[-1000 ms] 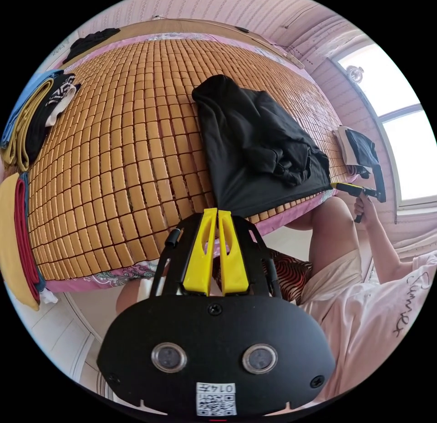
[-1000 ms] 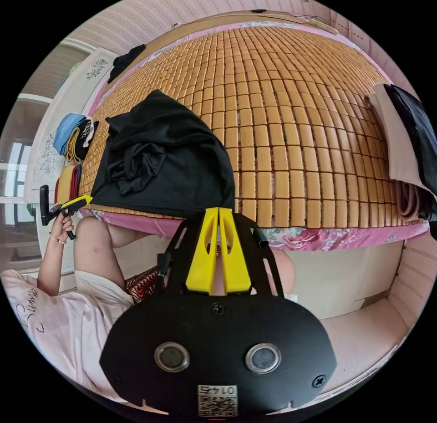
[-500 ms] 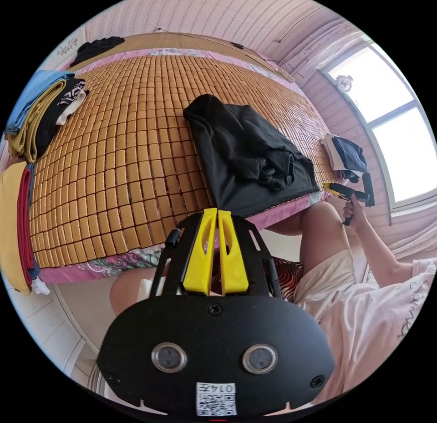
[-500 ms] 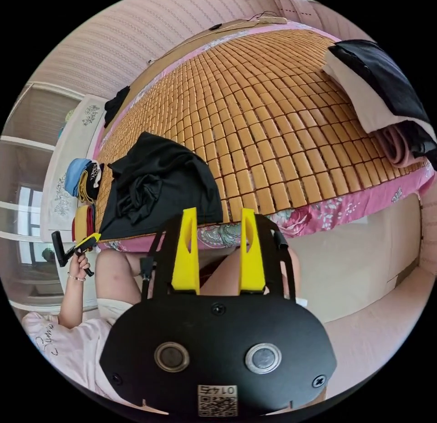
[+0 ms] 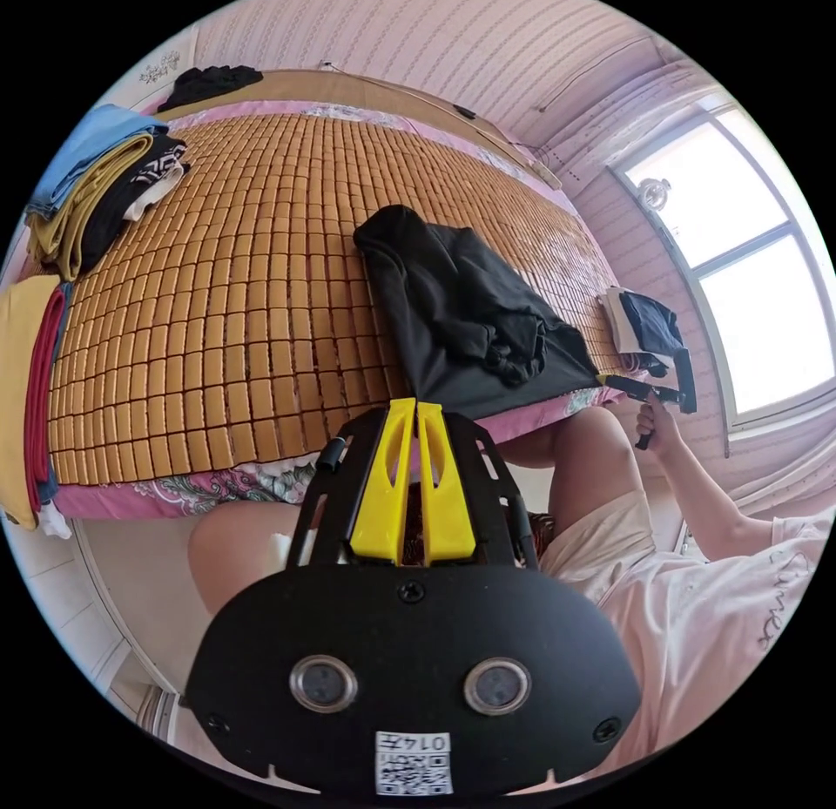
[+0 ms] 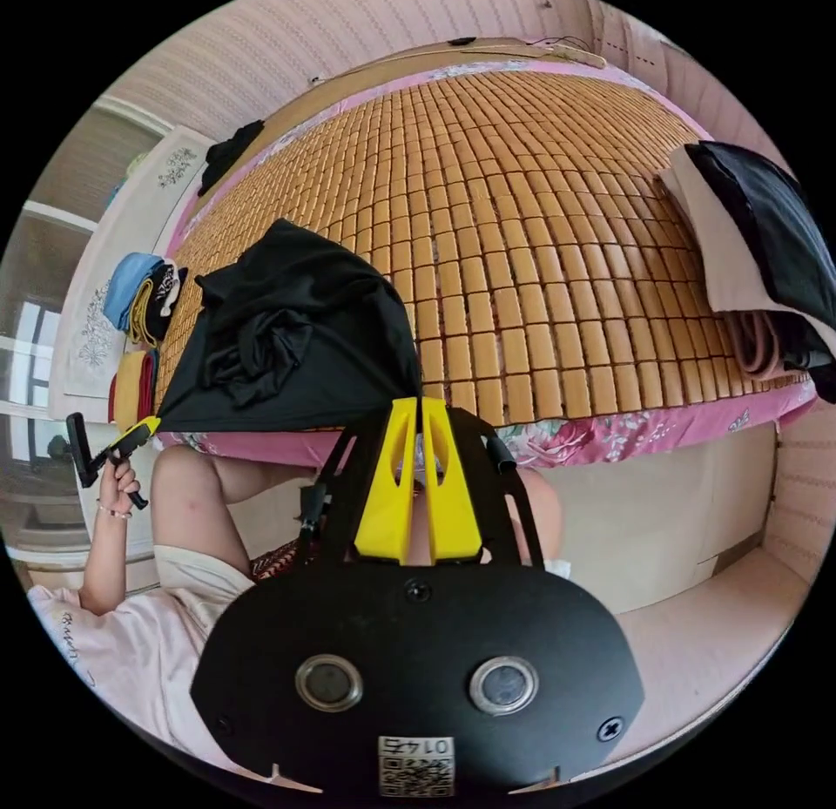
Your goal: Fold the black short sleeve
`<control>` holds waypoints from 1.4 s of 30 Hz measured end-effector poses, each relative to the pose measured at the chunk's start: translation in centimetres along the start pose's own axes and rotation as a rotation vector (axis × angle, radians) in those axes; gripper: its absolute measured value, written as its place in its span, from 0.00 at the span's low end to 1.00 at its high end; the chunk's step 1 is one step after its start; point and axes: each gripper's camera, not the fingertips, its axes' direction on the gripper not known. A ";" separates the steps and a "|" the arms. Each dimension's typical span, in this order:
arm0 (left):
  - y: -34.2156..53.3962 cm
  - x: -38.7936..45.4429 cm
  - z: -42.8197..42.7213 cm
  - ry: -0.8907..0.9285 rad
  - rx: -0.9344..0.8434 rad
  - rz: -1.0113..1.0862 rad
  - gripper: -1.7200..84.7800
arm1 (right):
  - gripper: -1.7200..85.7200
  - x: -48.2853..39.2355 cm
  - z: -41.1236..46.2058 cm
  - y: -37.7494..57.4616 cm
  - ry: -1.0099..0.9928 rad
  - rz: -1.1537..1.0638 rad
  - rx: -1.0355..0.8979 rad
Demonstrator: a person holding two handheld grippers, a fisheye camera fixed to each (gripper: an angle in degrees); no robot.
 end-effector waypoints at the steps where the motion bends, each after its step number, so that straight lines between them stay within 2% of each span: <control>1: 0.2 0.3 -0.9 0.002 0.008 0.006 0.01 | 0.02 1.3 -0.8 0.6 -0.082 0.027 0.020; 3: 0.6 0.9 -2.3 0.006 0.026 0.012 0.01 | 0.02 3.2 -2.1 1.6 -0.219 0.063 0.062; 7: 1.0 3.2 -8.5 0.079 0.164 0.051 0.01 | 0.02 6.4 -5.8 3.7 -0.649 0.068 0.211; 11: 0.3 6.7 -16.7 0.090 0.317 0.170 0.01 | 0.02 6.7 -10.5 4.0 -0.787 0.004 0.334; 16: 0.7 13.3 -31.3 0.059 0.616 0.338 0.01 | 0.02 4.0 -20.9 2.9 -1.126 -0.204 0.550; 21: 5.0 17.8 -46.2 0.051 0.957 0.437 0.01 | 0.02 0.9 -33.4 4.8 -1.330 -0.464 0.822; 24: 8.9 18.8 -53.3 0.045 1.140 0.443 0.01 | 0.02 -0.7 -40.5 7.4 -1.260 -0.577 0.928; 28: 14.8 19.1 -59.0 0.128 1.339 0.444 0.01 | 0.02 -3.1 -46.9 11.3 -1.176 -0.738 0.967; 32: 19.1 21.5 -62.6 0.060 1.440 0.494 0.01 | 0.02 -6.0 -51.8 15.1 -1.028 -0.865 1.022; 34: 21.9 22.8 -65.1 0.043 1.554 0.537 0.01 | 0.02 -7.6 -54.9 16.9 -0.997 -0.936 1.075; 38: 23.0 24.1 -68.9 0.025 1.610 0.583 0.01 | 0.02 -10.0 -59.1 18.3 -0.961 -1.006 1.136; 41: 20.5 24.5 -69.7 -0.072 1.612 0.541 0.01 | 0.02 -12.7 -60.7 17.0 -0.835 -1.011 1.143; 42: 18.0 24.2 -69.4 -0.110 1.562 0.499 0.01 | 0.02 -13.9 -60.5 15.3 -0.778 -0.991 1.099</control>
